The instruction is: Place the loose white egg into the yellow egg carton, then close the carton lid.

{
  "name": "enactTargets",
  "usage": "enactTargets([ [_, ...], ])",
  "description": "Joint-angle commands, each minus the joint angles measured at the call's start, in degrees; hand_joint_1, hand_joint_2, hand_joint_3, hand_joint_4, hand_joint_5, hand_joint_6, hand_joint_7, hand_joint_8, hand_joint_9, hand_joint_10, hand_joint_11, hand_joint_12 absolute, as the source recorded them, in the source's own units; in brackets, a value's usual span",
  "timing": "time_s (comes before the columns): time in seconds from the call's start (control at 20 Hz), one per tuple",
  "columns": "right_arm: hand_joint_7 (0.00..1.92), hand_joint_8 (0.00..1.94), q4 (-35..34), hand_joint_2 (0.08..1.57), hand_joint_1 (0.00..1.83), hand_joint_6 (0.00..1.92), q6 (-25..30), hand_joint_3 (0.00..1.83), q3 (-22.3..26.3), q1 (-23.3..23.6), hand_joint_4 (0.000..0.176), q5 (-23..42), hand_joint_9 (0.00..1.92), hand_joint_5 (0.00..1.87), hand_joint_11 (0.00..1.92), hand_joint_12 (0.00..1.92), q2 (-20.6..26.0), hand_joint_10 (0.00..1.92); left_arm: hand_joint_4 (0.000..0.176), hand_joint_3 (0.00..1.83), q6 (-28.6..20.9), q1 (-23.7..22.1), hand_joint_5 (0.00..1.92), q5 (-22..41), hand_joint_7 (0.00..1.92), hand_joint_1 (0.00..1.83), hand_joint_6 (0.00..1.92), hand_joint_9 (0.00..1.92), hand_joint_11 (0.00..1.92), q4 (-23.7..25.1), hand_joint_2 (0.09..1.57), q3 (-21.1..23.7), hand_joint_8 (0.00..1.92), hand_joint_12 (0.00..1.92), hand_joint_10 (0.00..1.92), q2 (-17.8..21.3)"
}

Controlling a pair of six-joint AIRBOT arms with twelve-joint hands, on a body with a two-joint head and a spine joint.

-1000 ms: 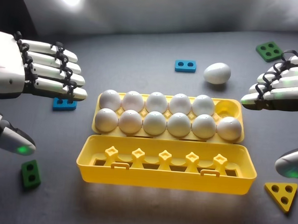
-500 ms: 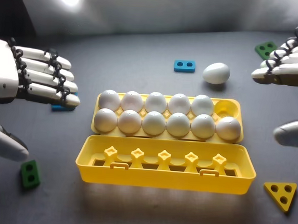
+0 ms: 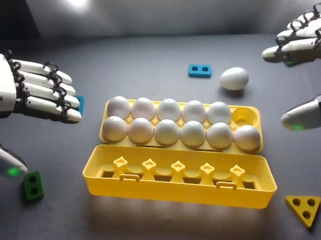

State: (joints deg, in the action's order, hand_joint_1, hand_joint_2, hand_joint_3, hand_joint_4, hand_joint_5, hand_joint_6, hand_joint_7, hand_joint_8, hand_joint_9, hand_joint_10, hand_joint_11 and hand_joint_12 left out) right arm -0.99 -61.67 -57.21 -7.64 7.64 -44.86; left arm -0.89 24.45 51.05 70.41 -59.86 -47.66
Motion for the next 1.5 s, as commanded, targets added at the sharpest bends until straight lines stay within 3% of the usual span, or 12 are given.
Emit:
enactTargets([
  [0.0, 0.09, 0.0, -0.5, 0.79, 0.31, 0.0, 0.0, 0.0, -0.8, 1.3, 0.133, 6.4, 0.03, 0.23, 0.0, 0.09, 0.4, 0.0, 0.0, 0.0, -1.0, -0.5, 0.21, 2.1, 0.18, 0.0, 0.0, 0.12, 0.0, -4.0, 1.11, -0.3, 0.0, 0.19, 0.0, 1.0],
  [0.1, 0.05, 0.0, -0.5, 0.76, 0.39, 0.0, -0.1, 0.0, -3.0, 1.9, 0.137, 5.1, 0.01, 0.23, 0.0, 0.06, -1.2, 0.0, 0.0, 0.0, -3.7, -1.3, 0.21, 3.5, 0.18, 0.0, 0.0, 0.12, 0.0, -3.9, 1.11, -0.6, 0.0, 0.19, 0.0, 0.8],
  [0.35, 0.0, 0.0, -0.5, 0.71, 0.53, 0.0, -0.7, 0.0, -10.0, 2.1, 0.175, 2.4, 0.01, 0.22, 0.01, 0.06, -6.5, 0.0, 0.0, 0.0, -4.2, -3.0, 0.22, 2.5, 0.19, 0.0, 0.0, 0.13, 0.0, 0.4, 1.11, -0.9, 0.0, 0.18, 0.0, 0.5],
  [0.65, 0.0, 0.0, -0.5, 0.69, 0.8, 0.01, -0.7, 0.01, -16.1, 3.2, 0.176, 0.9, 0.0, 0.26, 0.0, 0.18, -11.3, 0.0, 0.0, 0.0, -4.8, -3.7, 0.21, 2.4, 0.19, 0.0, 0.0, 0.13, 0.0, 5.7, 1.11, -1.5, 0.0, 0.17, 0.0, 2.0],
  [0.9, 0.0, 0.0, -0.5, 0.75, 0.98, 0.0, -2.4, 0.01, -20.5, 3.6, 0.176, -1.1, 0.0, 0.29, 0.0, 0.11, -15.6, 0.0, 0.0, 0.0, -4.9, -2.9, 0.24, 3.5, 0.22, 0.0, 0.01, 0.16, 0.0, 6.4, 1.12, -1.2, 0.01, 0.25, 0.01, 3.0],
  [1.05, 0.0, 0.0, -0.5, 0.77, 0.98, 0.01, -3.5, 0.01, -22.5, 3.8, 0.176, -1.8, 0.0, 0.3, 0.0, 0.11, -17.8, 0.0, 0.0, 0.0, -6.3, -2.7, 0.24, 3.5, 0.24, 0.0, 0.0, 0.17, 0.0, 6.8, 1.12, -1.3, 0.01, 0.25, 0.01, 3.1],
  [1.2, 0.0, 0.0, -0.6, 0.78, 0.98, 0.02, -4.3, 0.01, -25.0, 3.8, 0.176, -2.1, 0.0, 0.39, 0.0, 0.08, -20.1, 0.0, 0.0, 0.0, -6.1, 2.2, 0.25, 6.4, 0.24, 0.0, 0.0, 0.17, 0.0, 1.4, 1.12, -2.2, 0.0, 0.26, 0.0, 2.5],
  [1.3, 0.0, 0.0, -0.6, 0.79, 1.0, 0.01, -4.3, 0.0, -26.1, 4.1, 0.176, -2.4, 0.0, 0.42, 0.0, 0.09, -21.5, 0.0, 0.0, 0.0, -6.0, 5.3, 0.26, 7.8, 0.26, 0.0, 0.0, 0.2, 0.0, 2.4, 1.12, -3.4, 0.0, 0.33, 0.01, 1.2],
  [1.45, 0.0, 0.0, -0.6, 0.79, 0.98, 0.0, -4.3, 0.0, -27.3, 4.2, 0.176, -2.4, 0.0, 0.44, 0.0, 0.08, -22.9, 0.0, 0.0, 0.0, -5.6, 6.2, 0.26, 9.1, 0.26, 0.0, 0.0, 0.2, 0.0, 3.0, 1.12, -3.6, 0.0, 0.32, 0.0, 0.6],
])
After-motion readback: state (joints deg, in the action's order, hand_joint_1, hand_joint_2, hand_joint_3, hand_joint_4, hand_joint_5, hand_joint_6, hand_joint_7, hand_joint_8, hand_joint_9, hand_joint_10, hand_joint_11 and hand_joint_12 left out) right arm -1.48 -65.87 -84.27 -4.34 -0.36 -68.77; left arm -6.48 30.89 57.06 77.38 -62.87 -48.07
